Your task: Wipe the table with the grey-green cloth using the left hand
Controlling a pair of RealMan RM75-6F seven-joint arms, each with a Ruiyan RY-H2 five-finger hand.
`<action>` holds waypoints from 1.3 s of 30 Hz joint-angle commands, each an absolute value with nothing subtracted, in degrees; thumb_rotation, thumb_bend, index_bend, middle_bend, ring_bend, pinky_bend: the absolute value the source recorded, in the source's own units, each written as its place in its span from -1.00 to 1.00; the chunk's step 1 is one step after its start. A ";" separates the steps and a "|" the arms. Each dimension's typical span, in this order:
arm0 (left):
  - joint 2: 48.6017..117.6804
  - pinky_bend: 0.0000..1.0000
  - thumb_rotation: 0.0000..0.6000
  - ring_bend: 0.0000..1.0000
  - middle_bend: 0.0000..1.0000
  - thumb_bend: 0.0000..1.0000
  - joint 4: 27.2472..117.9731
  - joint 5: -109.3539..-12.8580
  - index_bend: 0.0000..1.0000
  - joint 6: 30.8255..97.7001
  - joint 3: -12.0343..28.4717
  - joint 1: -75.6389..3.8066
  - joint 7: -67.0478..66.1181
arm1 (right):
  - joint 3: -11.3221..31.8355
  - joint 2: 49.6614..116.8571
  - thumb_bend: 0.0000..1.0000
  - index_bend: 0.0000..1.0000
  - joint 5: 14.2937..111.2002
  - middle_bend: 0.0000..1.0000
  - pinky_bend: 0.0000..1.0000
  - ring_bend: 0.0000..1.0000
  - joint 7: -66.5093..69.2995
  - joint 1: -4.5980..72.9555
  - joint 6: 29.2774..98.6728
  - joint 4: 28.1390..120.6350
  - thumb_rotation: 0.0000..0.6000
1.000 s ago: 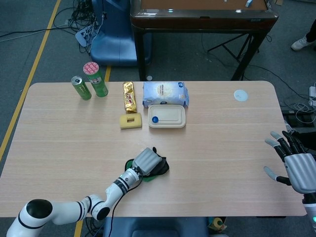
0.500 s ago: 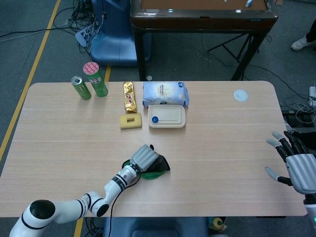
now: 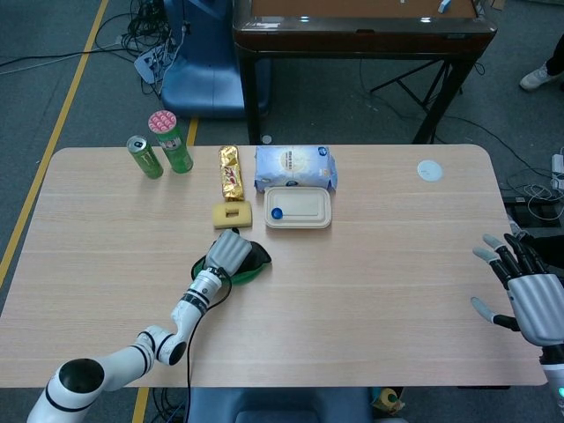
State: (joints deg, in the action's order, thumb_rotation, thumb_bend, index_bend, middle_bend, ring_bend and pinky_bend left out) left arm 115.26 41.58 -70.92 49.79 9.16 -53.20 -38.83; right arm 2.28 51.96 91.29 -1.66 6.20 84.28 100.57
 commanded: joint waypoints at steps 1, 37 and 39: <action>115.44 0.89 1.00 0.34 0.39 -0.70 41.23 -70.05 0.21 49.17 9.63 -52.85 -38.94 | 2.29 51.97 -0.40 -0.57 91.32 -0.73 -0.80 -0.94 -1.73 6.21 84.27 100.62 1.00; 97.05 0.89 1.00 0.34 0.41 -0.70 73.30 -75.79 0.23 55.27 8.10 -47.29 -24.65 | 2.41 52.33 -0.40 -0.57 92.20 -0.73 -0.80 -0.94 -2.35 6.65 84.14 101.28 1.00; 95.77 0.89 1.00 0.34 0.41 -0.70 72.36 -74.87 0.23 55.76 9.22 -46.87 -22.96 | 2.43 52.42 -0.40 -0.57 92.26 -0.73 -0.80 -0.94 -2.43 6.82 83.93 101.34 1.00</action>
